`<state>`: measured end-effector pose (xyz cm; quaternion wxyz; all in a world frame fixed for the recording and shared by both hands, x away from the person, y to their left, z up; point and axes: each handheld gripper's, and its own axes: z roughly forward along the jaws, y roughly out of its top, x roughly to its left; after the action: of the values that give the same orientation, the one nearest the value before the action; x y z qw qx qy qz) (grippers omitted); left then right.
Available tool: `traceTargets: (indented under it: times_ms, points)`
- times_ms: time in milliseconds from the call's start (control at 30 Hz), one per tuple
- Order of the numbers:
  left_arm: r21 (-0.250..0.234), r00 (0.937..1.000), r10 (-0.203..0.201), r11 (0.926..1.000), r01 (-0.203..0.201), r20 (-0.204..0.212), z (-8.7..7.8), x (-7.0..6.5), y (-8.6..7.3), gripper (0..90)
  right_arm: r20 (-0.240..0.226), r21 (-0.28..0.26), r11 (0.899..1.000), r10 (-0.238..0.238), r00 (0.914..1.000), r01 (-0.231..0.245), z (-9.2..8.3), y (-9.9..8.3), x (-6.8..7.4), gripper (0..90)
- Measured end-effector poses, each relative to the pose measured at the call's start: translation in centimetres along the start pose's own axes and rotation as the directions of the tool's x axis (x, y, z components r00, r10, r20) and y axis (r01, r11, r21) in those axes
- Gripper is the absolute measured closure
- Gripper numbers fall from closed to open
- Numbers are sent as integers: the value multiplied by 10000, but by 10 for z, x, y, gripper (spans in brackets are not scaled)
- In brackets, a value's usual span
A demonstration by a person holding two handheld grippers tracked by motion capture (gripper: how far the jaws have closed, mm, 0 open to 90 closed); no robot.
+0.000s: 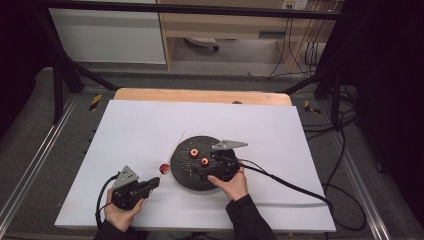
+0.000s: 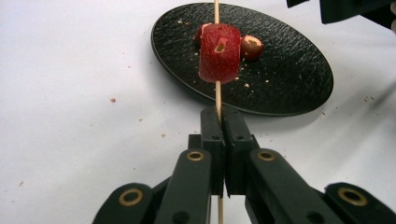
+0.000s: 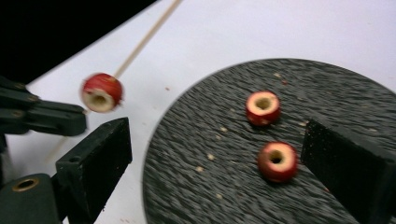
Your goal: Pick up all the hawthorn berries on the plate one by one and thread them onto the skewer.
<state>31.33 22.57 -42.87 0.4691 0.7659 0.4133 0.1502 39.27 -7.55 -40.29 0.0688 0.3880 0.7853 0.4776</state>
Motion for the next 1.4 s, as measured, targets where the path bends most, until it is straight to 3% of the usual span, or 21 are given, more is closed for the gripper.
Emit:
traceTargets:
  times_ms: [133, 300, 400, 533, 667, 867, 1067, 1200, 1333, 1400]
  points:
    - [127, 9998, 191, 9997, -190, -43, 0, 1, 0, 882, 387, 659, 9977, -205, 9990, 179, -2, 8, -9, 94]
    - [227, 9994, 354, 9991, -353, -49, -1, 3, -1, 882, 664, 1602, 9863, -501, 9965, 389, -2, 19, -18, 93]
    - [281, 9993, 375, 9989, -373, -59, -1, 5, -1, 882, 875, 2095, 9751, -930, 9918, 729, 0, 26, -20, 88]
    - [311, 9994, 351, 9989, -349, -62, -1, 6, -2, 882, 762, 2649, 9606, -1073, 9913, 836, 4, 32, -20, 82]
    - [371, 9993, 365, 9987, -363, -53, -1, 7, -2, 882, 816, 3254, 9401, -1348, 9875, 1014, 11, 38, -22, 77]
    - [419, 9995, 322, 9986, -320, -55, 0, 8, -3, 882, 972, 3832, 9193, -1368, 9858, 898, 22, 42, -30, 85]
    - [463, 9993, 356, 9983, -352, -82, 1, 8, -3, 882, 648, 4454, 8901, -1398, 9881, 967, 34, 40, -36, 144]
    - [477, 9993, 369, 9982, -365, -77, 1, 8, -3, 882, 614, 4588, 8848, -1229, 9905, 814, 39, 39, -38, 219]
    - [490, 9993, 356, 9982, -352, -79, 1, 8, -3, 882, 550, 4833, 8721, -1170, 9916, 761, 46, 40, -38, 276]
    - [503, 9993, 367, 9981, -363, -72, 1, 8, -3, 882, 482, 4834, 8720, -1137, 9923, 764, 49, 42, -37, 313]
